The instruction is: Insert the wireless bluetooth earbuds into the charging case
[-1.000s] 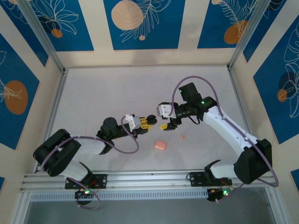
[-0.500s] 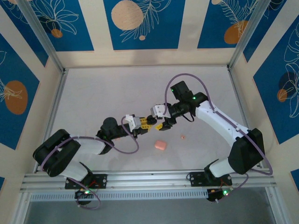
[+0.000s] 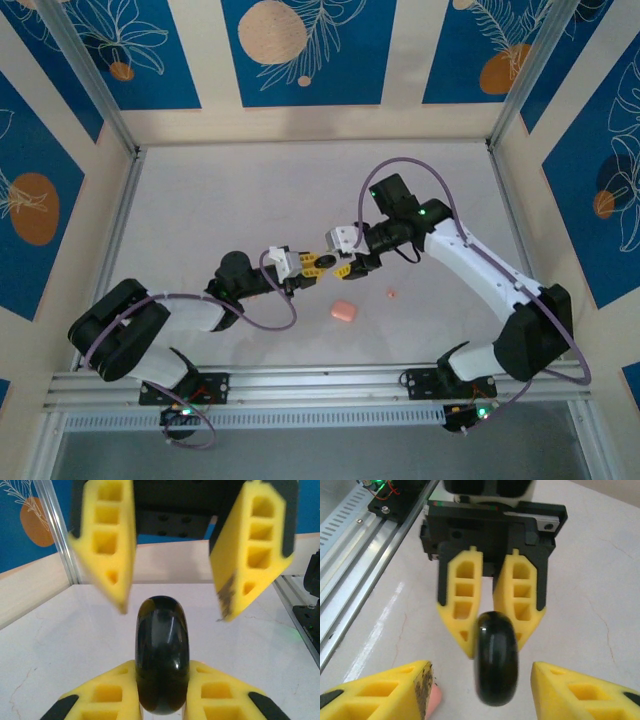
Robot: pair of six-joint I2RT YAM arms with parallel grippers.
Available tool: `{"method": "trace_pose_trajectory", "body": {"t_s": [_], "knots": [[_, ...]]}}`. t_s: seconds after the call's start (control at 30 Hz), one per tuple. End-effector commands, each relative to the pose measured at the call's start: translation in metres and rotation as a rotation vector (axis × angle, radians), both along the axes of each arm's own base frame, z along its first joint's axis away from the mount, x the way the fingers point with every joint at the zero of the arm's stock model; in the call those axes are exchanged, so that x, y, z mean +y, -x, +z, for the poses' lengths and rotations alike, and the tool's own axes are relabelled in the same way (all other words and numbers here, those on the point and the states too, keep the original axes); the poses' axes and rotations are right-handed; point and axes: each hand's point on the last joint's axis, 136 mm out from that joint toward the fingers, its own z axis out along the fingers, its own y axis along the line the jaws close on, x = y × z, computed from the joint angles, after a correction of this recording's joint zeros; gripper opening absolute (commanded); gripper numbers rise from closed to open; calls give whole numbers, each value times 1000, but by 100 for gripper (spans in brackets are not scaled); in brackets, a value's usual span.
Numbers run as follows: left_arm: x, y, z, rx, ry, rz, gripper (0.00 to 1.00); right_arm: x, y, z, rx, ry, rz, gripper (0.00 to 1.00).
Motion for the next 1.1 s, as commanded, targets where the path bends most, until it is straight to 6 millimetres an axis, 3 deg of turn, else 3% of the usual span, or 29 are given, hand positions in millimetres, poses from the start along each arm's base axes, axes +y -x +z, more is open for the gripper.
{"method": "trace_pose_trajectory", "body": {"t_s": [0.0, 0.13, 0.33, 0.67, 1.07], "knots": [[-1, 3, 11, -45, 16, -5, 18, -7, 24, 5, 41, -14, 12, 55], [0, 4, 13, -47, 21, -8, 18, -13, 21, 11, 7, -43, -30, 54], [1, 7, 15, -52, 22, -13, 18, -22, -4, 37, -52, -172, -104, 50], [2, 8, 16, -53, 15, -12, 18, -5, -4, 21, -52, -152, -30, 43], [2, 8, 19, -63, 18, -11, 18, 11, 2, 7, 47, -151, 41, 41]]}}
